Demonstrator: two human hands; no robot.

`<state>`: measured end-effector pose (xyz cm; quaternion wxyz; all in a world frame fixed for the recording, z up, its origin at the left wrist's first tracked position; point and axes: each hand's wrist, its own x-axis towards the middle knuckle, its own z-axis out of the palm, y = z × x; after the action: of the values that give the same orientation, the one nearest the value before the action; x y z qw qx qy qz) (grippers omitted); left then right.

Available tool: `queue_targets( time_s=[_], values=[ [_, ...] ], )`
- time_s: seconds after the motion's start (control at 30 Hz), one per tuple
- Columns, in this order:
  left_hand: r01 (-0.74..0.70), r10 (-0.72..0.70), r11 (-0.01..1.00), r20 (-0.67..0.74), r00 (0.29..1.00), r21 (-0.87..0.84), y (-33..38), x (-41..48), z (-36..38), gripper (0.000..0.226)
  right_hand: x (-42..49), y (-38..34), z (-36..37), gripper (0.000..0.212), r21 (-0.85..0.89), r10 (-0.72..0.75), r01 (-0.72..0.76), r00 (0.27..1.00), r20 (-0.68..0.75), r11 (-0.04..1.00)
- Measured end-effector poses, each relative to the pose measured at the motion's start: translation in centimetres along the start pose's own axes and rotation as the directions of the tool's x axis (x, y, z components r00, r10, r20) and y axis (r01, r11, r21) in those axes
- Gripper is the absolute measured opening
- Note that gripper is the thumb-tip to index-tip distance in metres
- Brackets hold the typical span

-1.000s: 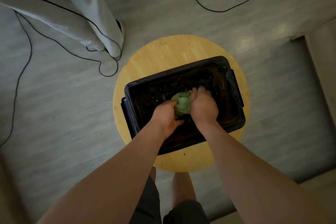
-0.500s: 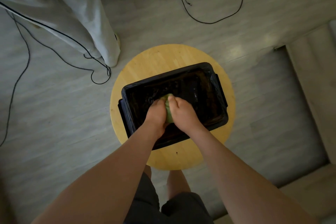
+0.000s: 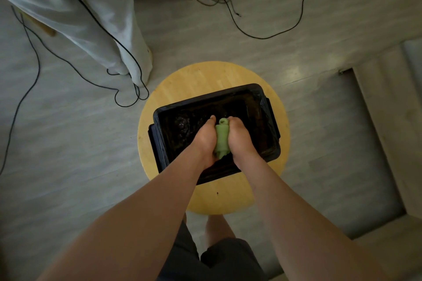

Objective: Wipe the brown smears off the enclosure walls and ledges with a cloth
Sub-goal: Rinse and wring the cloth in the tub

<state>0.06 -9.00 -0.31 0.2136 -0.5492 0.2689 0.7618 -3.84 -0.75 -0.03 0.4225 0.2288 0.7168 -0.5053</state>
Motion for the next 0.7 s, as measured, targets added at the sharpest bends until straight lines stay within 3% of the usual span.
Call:
queue_targets(
  time_s=[0.17, 0.27, 0.47, 0.53, 0.6, 0.63, 0.7],
  values=[
    [0.039, -0.03, 0.993, 0.081, 0.996, -0.109, -0.6, 0.7, 0.1, 0.068, -0.2, 0.6, 0.1, 0.04, -0.151, -0.12, 0.096, 0.979, -0.165, 0.984],
    [-0.008, 0.015, 0.995, 0.066, 0.998, -0.103, -0.8, 1.2, -0.1, 0.06, 0.0, 0.8, 0.0, 0.045, -0.18, -0.101, 0.073, 0.983, -0.151, 0.981],
    [-0.117, 0.079, 0.978, 0.215, 0.973, 0.17, -1.8, 0.7, -1.2, 0.068, 0.6, 0.0, -0.6, 0.043, 0.202, 0.152, -0.145, 0.988, -0.02, 0.969],
    [-0.11, 0.071, 0.985, 0.264, 0.962, 0.136, -1.8, 0.6, -1.2, 0.068, 0.6, 0.0, 0.0, 0.047, 0.111, 0.144, -0.144, 0.99, 0.01, 0.983],
    [-0.114, 0.069, 0.986, 0.33, 0.941, 0.12, -1.7, 0.4, -1.4, 0.067, 1.4, 0.3, 0.0, 0.053, -0.132, 0.099, -0.106, 0.993, -0.064, 0.986],
    [-0.124, 0.066, 0.983, 0.367, 0.928, 0.137, -1.6, 0.1, -1.5, 0.064, 1.7, 0.2, -0.3, 0.051, -0.306, 0.031, -0.06, 0.995, -0.098, 0.95],
    [-0.139, 0.047, 0.971, 0.42, 0.906, 0.192, -1.5, -0.4, -2.1, 0.053, 1.9, 0.7, -1.8, 0.04, -0.522, -0.084, 0.088, 0.996, 0.031, 0.849]
  ],
)
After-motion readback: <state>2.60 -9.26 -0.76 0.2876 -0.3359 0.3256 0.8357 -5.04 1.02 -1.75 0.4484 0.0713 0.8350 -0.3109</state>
